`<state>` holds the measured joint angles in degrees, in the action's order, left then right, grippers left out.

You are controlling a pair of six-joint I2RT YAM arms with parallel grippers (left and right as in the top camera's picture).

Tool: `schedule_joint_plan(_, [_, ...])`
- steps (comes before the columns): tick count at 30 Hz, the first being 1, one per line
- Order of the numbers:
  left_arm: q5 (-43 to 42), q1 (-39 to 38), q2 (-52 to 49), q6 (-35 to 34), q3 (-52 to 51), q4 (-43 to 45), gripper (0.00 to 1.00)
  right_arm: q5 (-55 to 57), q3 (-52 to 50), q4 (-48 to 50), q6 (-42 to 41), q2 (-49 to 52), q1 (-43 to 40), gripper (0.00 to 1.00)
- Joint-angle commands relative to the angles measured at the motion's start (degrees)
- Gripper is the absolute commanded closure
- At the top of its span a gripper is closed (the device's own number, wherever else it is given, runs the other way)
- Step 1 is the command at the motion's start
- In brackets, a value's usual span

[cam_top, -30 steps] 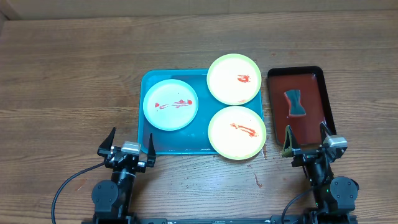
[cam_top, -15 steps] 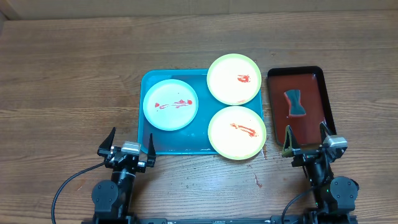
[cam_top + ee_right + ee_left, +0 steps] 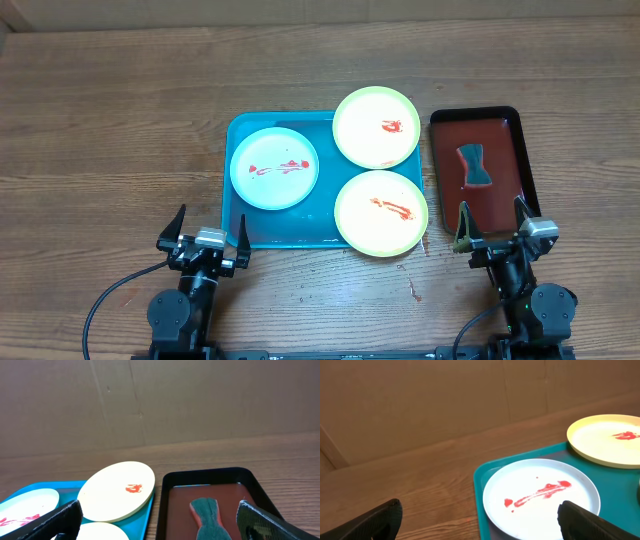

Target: Clean dirty plates on tray and stack at the side

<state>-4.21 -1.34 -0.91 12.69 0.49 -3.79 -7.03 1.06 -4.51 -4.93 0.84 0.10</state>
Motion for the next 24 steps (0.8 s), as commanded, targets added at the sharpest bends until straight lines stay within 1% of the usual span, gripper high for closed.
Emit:
schedule_joint_plan(1, [0.5,0.3,0.6,3.0,-0.2,0.9,0.00,0.6,-0.6,0.9,-0.5,-0.7,0.3,0.00])
schedule_joint_plan(8, [0.4,0.3,0.6,3.0,-0.2,0.9,0.00,-1.2,-0.6,1.4,-1.3,-0.7,0.3,0.00])
schedule_joint_plan(13, [-6.1,0.3,0.6,2.7,-0.2,1.2,0.00,-5.4,-0.6,1.4,-1.4,-0.7,0.3,0.00])
schedule_joint_plan(17, [-9.9,0.3,0.5,1.4,0.3,1.0,0.00,-6.4,0.6,1.2,-5.3,-0.6,0.2,0.00])
schedule_joint_plan(21, [-10.9,0.3,-1.8,0.8,3.5,0.2,0.00,-6.8,4.3,1.2,-5.6,1.0,0.2,0.00])
schedule_joint_plan(24, [-10.9,0.3,-6.5,0.8,8.8,-1.7,0.00,-7.6,8.7,0.9,-5.6,4.5,0.2,0.00])
